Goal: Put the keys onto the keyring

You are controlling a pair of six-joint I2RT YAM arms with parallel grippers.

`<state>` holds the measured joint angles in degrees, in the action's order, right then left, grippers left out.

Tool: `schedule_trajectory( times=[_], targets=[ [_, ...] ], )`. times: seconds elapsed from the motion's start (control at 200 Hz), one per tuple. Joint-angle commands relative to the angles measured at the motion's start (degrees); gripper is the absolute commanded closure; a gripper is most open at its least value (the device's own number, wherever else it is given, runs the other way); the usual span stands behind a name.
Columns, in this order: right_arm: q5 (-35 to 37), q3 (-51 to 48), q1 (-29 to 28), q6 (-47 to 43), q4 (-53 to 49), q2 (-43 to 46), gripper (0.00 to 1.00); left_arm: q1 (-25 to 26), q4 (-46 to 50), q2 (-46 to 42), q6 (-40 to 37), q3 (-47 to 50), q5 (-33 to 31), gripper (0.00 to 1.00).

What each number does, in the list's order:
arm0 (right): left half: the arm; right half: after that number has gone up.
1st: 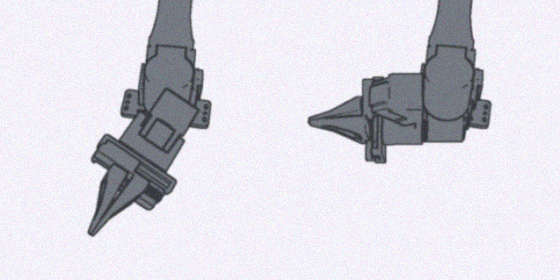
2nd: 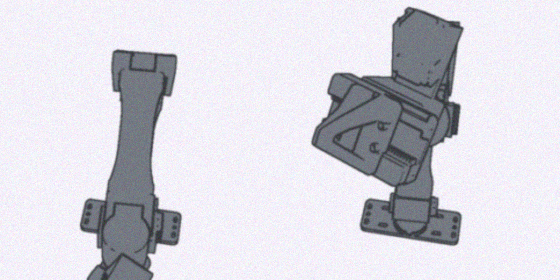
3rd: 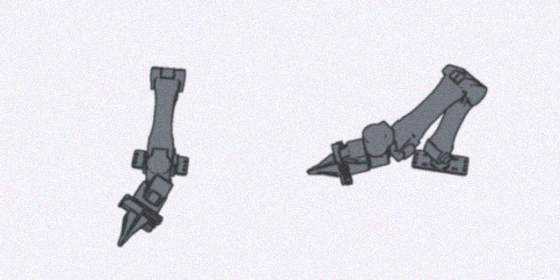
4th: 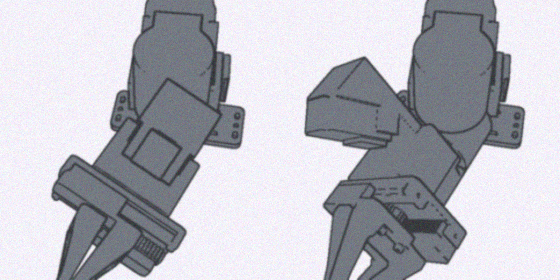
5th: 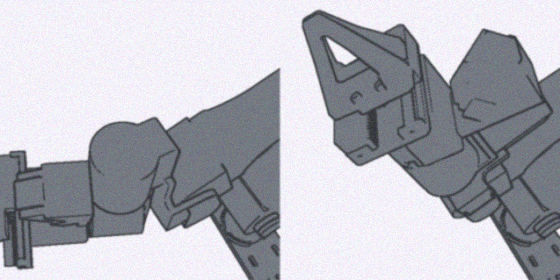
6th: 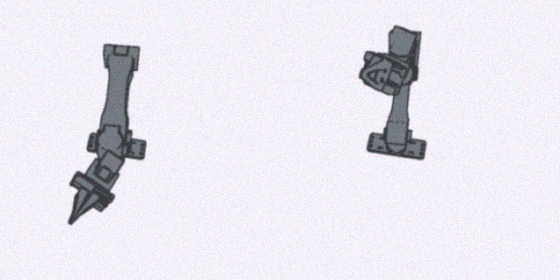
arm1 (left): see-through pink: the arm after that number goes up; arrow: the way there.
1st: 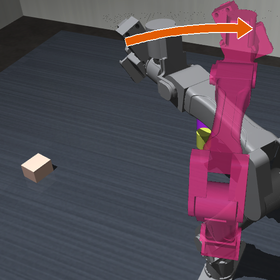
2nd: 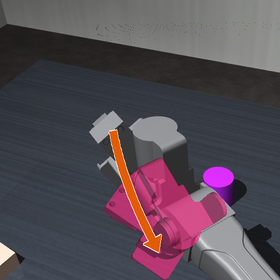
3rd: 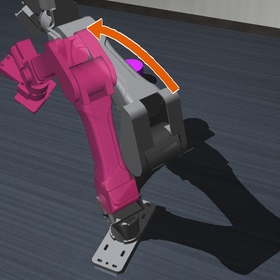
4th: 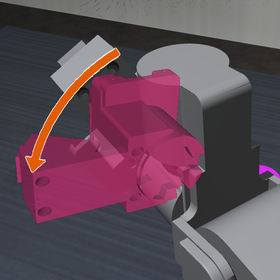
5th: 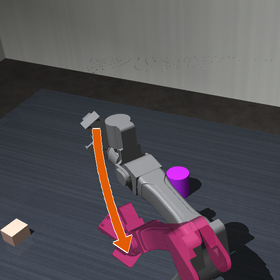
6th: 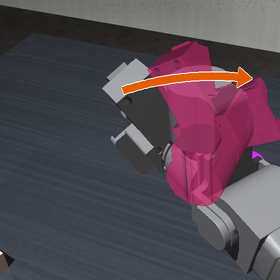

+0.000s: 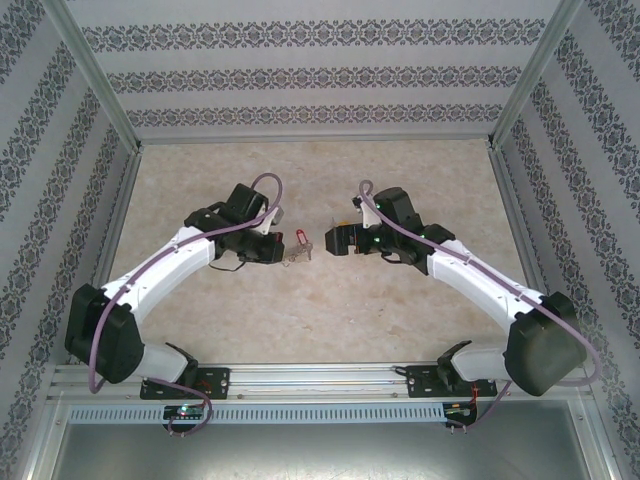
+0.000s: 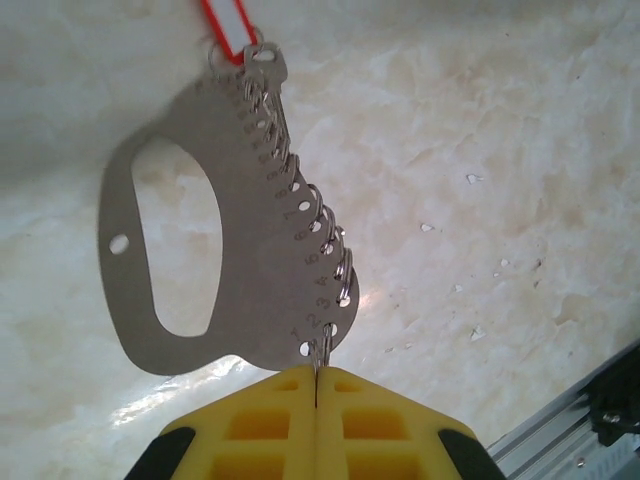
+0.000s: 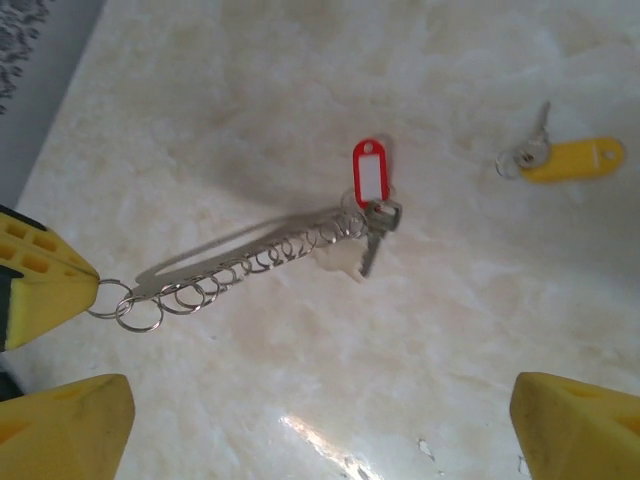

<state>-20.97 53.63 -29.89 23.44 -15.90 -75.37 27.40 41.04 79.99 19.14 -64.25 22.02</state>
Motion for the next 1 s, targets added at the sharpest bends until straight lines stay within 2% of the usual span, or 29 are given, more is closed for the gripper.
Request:
schedule_trajectory(
  times=[0.0,0.155,0.345,0.659,0.994],
  targets=[
    [-3.8,2.3,1.4,-1.5,2.8,1.6,0.09,0.6,2.4,-3.8,-8.2,-2.4,-1.1,1.0],
    [-8.4,4.3,2.1,-1.8,4.1,1.8,0.19,0.6,-0.3,-7.8,-12.7,-2.9,-2.3,1.0],
    [-11.7,7.0,2.2,-2.1,4.6,1.8,0.21,0.5,-1.7,-9.2,-16.5,-5.7,-1.3,1.0],
    [-16.4,15.2,2.3,-2.9,4.6,-0.5,0.27,0.4,-4.9,-9.3,-19.1,-11.6,5.3,1.0],
    [-19.2,20.3,2.1,-3.1,4.8,-1.3,0.54,-1.1,-8.3,-9.3,-19.3,-18.2,12.0,1.0]
  ],
)
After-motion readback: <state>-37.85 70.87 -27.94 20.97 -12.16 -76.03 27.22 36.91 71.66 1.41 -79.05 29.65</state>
